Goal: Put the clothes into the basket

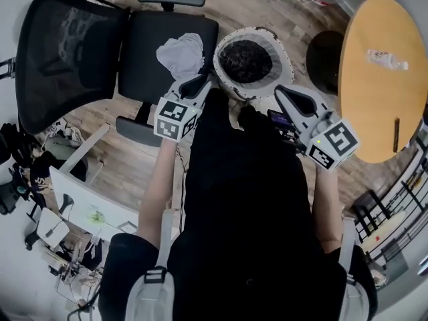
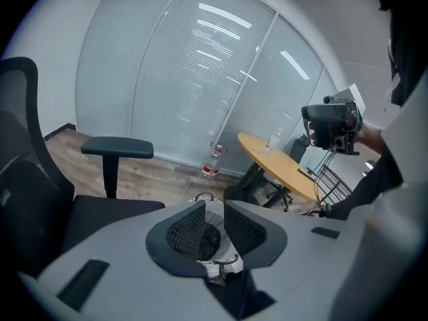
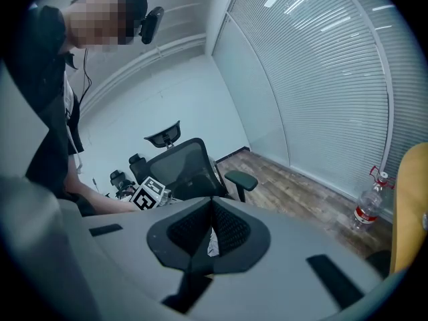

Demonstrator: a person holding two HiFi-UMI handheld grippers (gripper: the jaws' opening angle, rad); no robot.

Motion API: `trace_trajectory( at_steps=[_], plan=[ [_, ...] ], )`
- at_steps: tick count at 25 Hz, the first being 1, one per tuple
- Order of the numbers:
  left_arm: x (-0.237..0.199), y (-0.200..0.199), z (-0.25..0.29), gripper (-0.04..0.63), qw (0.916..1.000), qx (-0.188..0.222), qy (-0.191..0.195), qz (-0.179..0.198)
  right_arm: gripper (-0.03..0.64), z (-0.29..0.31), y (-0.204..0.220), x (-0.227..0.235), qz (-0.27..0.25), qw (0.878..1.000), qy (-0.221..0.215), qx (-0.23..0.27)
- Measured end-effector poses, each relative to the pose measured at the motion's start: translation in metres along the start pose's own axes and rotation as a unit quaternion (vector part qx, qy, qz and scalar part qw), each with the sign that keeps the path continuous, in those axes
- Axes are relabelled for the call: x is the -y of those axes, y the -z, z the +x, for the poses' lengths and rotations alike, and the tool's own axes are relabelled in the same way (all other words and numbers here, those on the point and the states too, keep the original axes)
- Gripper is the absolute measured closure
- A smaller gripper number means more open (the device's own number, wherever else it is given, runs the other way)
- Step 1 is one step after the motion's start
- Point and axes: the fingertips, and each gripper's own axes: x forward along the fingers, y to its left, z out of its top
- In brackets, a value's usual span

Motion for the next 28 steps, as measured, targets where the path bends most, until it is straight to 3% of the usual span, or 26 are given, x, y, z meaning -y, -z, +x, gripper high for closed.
trace_trajectory(
  at_steps=[7, 14, 28],
  plan=[
    [-0.050, 0.027, 0.029, 0.456, 0.9989, -0.046, -0.007, -0.003, 0.600, 0.021, 0.010, 0.001, 0.023, 0.999, 0.012, -0.026],
    [-0.098, 0.054, 0.056, 0.336, 0.9963, -0.080, -0.025, -0.018, 0.600, 0.033, 0.020, 0.009, 0.046, 0.998, 0.034, -0.041],
    [-0.158, 0.134, 0.117, 0.212, 0.9846, -0.157, -0.077, -0.008, 0.600, 0.042, 0.057, 0.002, 0.083, 0.993, 0.044, -0.078]
  ],
)
